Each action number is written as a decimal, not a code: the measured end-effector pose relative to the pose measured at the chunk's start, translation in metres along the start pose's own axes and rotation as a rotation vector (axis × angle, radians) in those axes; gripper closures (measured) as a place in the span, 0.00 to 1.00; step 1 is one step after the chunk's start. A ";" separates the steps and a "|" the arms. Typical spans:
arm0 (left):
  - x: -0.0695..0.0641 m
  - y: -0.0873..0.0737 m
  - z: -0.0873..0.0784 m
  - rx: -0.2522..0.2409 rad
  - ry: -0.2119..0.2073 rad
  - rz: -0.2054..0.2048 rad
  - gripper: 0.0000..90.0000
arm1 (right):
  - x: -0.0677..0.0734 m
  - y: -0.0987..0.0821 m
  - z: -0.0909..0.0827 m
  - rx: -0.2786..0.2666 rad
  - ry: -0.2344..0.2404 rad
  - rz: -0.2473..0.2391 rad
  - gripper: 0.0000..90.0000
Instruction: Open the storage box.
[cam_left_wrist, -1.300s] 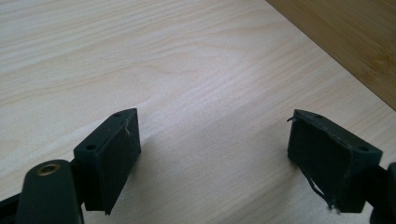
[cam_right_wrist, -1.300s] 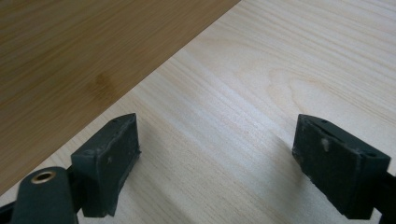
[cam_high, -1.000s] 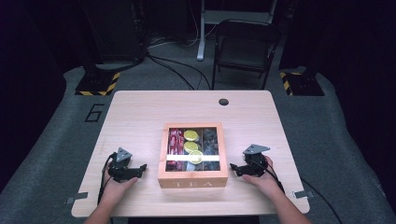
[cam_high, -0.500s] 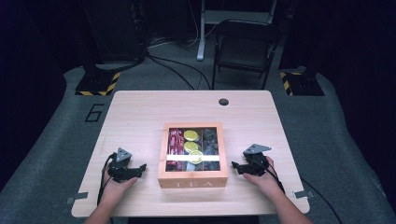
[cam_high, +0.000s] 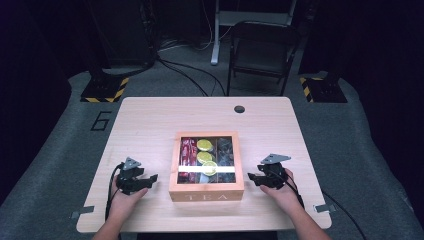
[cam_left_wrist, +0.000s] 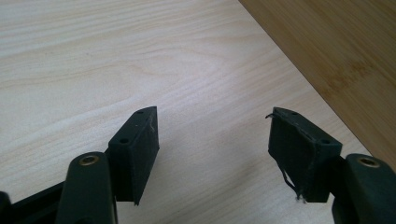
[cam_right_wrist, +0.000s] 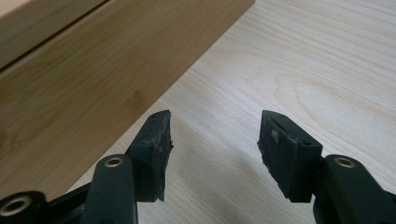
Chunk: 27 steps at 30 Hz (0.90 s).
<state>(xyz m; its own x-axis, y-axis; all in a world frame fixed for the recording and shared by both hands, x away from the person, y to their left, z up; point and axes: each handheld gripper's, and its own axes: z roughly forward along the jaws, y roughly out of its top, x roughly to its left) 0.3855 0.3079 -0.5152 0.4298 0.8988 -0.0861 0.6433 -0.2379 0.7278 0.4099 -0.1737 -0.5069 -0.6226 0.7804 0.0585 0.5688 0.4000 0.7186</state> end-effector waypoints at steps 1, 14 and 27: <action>-0.001 0.002 -0.004 -0.010 0.008 0.013 0.41 | -0.001 0.000 -0.001 -0.003 -0.008 0.000 0.48; -0.004 0.006 -0.012 -0.032 -0.018 0.000 0.46 | -0.001 0.002 -0.009 -0.024 -0.008 0.002 0.50; -0.014 0.008 -0.018 -0.067 -0.076 0.008 0.48 | -0.005 0.003 -0.019 -0.071 0.003 0.024 0.52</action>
<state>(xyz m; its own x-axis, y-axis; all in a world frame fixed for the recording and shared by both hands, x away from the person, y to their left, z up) 0.3731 0.3004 -0.4955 0.4833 0.8658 -0.1298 0.5966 -0.2173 0.7726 0.4046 -0.1854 -0.4918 -0.6106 0.7880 0.0786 0.5446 0.3458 0.7641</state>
